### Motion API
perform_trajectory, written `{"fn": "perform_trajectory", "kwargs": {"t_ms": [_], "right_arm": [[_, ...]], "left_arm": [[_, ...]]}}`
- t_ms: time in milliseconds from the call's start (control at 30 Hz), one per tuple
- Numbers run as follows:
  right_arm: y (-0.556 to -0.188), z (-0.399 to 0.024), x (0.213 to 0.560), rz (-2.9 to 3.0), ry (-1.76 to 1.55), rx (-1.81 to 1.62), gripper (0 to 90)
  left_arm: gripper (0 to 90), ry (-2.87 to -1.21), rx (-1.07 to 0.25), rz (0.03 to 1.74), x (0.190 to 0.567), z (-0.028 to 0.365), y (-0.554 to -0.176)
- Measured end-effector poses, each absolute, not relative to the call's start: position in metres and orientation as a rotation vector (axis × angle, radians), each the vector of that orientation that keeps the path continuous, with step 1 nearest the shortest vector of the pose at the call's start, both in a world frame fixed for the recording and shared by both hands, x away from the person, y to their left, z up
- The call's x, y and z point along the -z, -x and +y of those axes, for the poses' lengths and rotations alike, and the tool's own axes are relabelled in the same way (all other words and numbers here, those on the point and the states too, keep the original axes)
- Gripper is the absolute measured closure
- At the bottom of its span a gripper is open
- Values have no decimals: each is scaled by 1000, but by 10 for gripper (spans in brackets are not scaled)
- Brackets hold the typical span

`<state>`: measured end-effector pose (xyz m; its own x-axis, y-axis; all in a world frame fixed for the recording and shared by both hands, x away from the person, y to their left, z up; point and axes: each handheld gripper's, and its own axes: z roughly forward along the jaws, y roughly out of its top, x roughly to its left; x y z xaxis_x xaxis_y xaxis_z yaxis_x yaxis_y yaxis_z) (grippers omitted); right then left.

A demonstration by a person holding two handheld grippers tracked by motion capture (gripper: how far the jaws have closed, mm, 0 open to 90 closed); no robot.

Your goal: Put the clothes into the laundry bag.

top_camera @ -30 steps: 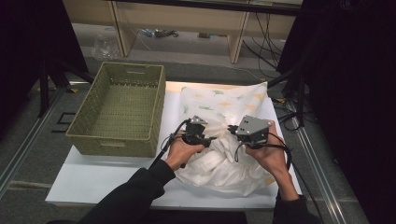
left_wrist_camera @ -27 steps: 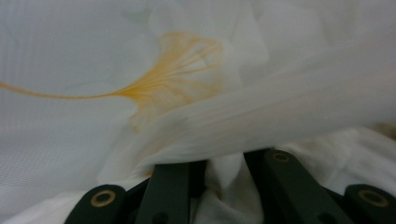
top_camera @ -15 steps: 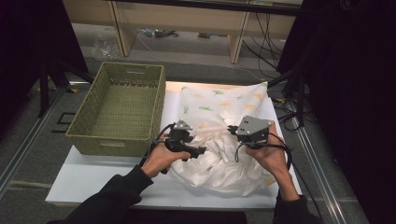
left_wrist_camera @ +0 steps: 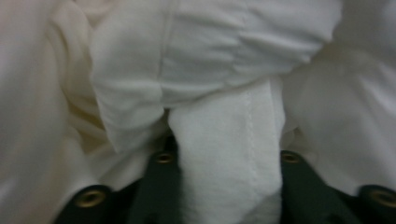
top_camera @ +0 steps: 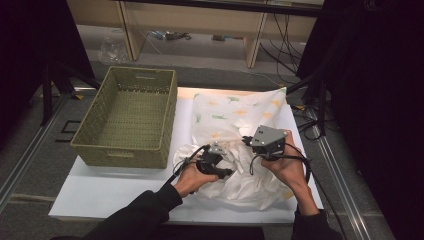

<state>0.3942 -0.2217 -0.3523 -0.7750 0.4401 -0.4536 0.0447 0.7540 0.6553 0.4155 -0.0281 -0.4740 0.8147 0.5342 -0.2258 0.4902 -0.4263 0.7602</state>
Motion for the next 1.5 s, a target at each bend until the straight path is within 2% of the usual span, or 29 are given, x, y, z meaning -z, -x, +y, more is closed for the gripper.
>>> {"fn": "perform_trajectory", "kwargs": {"t_ms": [133, 267, 400, 533, 600, 667, 733, 767, 833, 1000, 1133, 1200, 1300, 1400, 1500], "right_arm": [[-394, -222, 350, 2336, -341, -860, 900], [-390, -223, 341, 2314, -331, -889, 900], [-386, -223, 337, 2313, -327, -910, 900], [-386, -214, 344, 2369, -296, -875, 900], [-388, -211, 349, 2379, -320, -864, 900], [-389, -214, 351, 2390, -328, -860, 900], [-391, -217, 350, 2377, -327, -866, 900], [-391, -217, 349, 2370, -324, -864, 900], [-390, -217, 348, 2378, -334, -860, 900], [-390, -215, 349, 2378, -337, -859, 900], [-391, -215, 348, 2365, -326, -850, 900], [-390, -215, 349, 2383, -335, -855, 900], [-392, -216, 349, 2370, -336, -859, 900], [-391, -216, 350, 2378, -316, -852, 900], [-391, -215, 349, 2380, -328, -851, 900]], "left_arm": [[803, -1980, -16, 785, 453, -28, -425], [811, -1919, -38, 802, 436, -29, -433], [815, -1865, -74, 980, 461, -26, -464], [798, -1874, -75, 1024, 472, -24, -475], [720, -1919, -67, 996, 466, -19, -469], [583, -1934, -91, 975, 456, -11, -459], [439, -2026, -200, 883, 447, 0, -444], [397, -2078, -214, 847, 443, 8, -435], [307, -2068, -140, 863, 441, 19, -425], [248, -2114, -149, 835, 442, 33, -400], [224, -2083, -63, 789, 441, 24, -388], [224, -2108, -123, 740, 436, 17, -383], [202, -2145, -170, 722, 436, 10, -387], [160, -2184, -216, 708, 455, -2, -398], [164, -2199, -205, 701, 472, -12, -411]]}}
